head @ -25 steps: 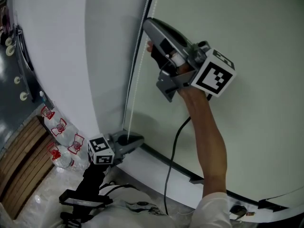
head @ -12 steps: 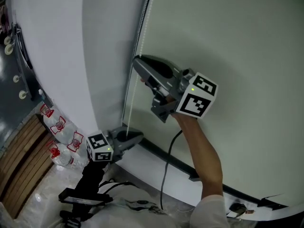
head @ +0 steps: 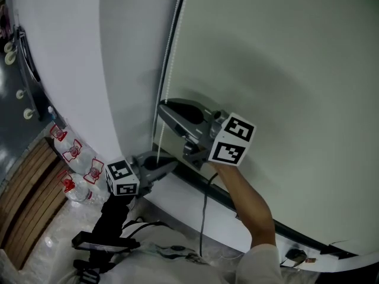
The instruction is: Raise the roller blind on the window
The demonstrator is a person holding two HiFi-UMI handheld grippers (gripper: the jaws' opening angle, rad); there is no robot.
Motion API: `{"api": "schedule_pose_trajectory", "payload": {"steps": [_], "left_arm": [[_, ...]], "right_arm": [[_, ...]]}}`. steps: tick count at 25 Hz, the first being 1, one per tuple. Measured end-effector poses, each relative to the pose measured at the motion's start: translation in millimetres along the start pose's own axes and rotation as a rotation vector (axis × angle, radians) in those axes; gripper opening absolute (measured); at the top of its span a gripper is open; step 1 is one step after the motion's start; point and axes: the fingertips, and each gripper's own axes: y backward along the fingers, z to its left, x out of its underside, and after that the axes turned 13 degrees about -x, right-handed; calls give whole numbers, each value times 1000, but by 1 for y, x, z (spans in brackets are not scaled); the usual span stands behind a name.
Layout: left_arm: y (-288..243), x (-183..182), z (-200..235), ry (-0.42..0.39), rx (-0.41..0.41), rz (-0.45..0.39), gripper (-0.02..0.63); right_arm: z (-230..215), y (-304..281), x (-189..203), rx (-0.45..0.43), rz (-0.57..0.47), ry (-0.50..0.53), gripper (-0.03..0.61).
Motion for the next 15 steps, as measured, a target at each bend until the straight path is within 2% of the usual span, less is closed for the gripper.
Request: {"api": "schedule_pose_trajectory", "payload": {"steps": [11,13,15], "left_arm": [[2,-3,4,3,-8,-10,-2],[1,-4,4,3,-6,-10,-2],[1,-4,3,3,-3,-8,-2]], "right_arm": [[3,12,79,26,77,-101,14],[3,16,80,22,57,-122,14],[6,16,75,13,60,-99,15]]}}
